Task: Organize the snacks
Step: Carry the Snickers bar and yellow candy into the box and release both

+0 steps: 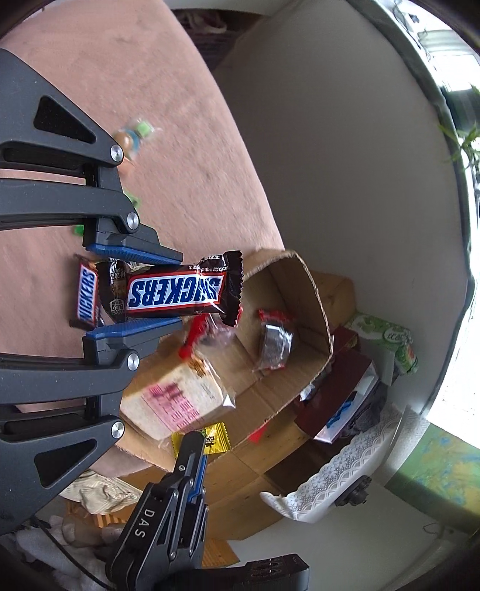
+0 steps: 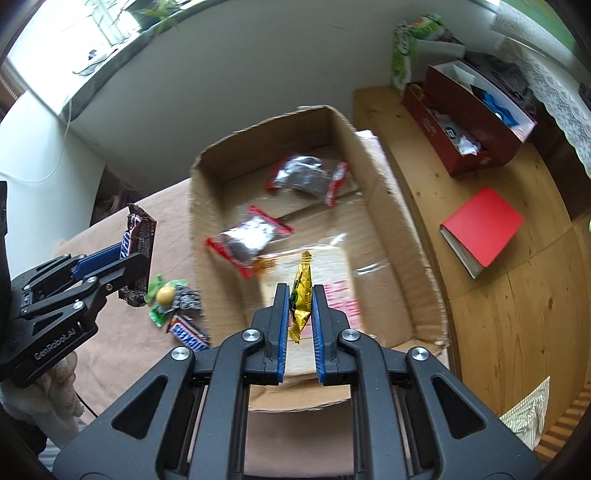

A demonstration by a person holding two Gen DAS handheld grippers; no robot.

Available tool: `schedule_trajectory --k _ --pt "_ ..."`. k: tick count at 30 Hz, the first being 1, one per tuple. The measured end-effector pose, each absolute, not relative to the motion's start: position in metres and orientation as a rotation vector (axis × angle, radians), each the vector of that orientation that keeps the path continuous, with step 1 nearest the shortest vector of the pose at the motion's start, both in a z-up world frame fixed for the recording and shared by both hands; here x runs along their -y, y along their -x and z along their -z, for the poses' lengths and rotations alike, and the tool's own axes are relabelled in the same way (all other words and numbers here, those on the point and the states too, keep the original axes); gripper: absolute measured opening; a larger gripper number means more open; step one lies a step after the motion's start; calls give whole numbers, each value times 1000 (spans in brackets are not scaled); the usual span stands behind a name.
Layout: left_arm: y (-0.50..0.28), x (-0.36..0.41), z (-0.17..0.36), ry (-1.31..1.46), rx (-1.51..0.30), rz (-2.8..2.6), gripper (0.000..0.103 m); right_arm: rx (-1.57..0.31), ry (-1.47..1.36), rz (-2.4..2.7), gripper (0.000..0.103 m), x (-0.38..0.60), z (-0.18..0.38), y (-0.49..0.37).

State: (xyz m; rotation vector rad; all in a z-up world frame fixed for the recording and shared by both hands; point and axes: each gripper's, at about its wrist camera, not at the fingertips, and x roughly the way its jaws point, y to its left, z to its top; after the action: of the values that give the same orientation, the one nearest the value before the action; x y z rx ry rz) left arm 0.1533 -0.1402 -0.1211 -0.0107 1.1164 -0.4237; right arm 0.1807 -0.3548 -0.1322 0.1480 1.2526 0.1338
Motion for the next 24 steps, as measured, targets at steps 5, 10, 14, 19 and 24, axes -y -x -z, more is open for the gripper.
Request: schedule_trajectory --k 5,10,14,19,24 --pt "-161 161 121 -9 -1123 451 27 -1258 -153 -113 12 372 139 -187" --pt "-168 179 124 -25 -1138 469 27 -1268 -165 -91 12 386 147 -192" --pt "-172 189 126 -33 -1148 480 27 -1273 -173 -84 12 393 152 -192" --pt "-175 201 128 -45 -1155 494 27 -1281 -192 -83 12 397 157 -191" --pt "-177 208 129 -51 -1163 498 27 -1281 -187 -82 12 398 159 -192"
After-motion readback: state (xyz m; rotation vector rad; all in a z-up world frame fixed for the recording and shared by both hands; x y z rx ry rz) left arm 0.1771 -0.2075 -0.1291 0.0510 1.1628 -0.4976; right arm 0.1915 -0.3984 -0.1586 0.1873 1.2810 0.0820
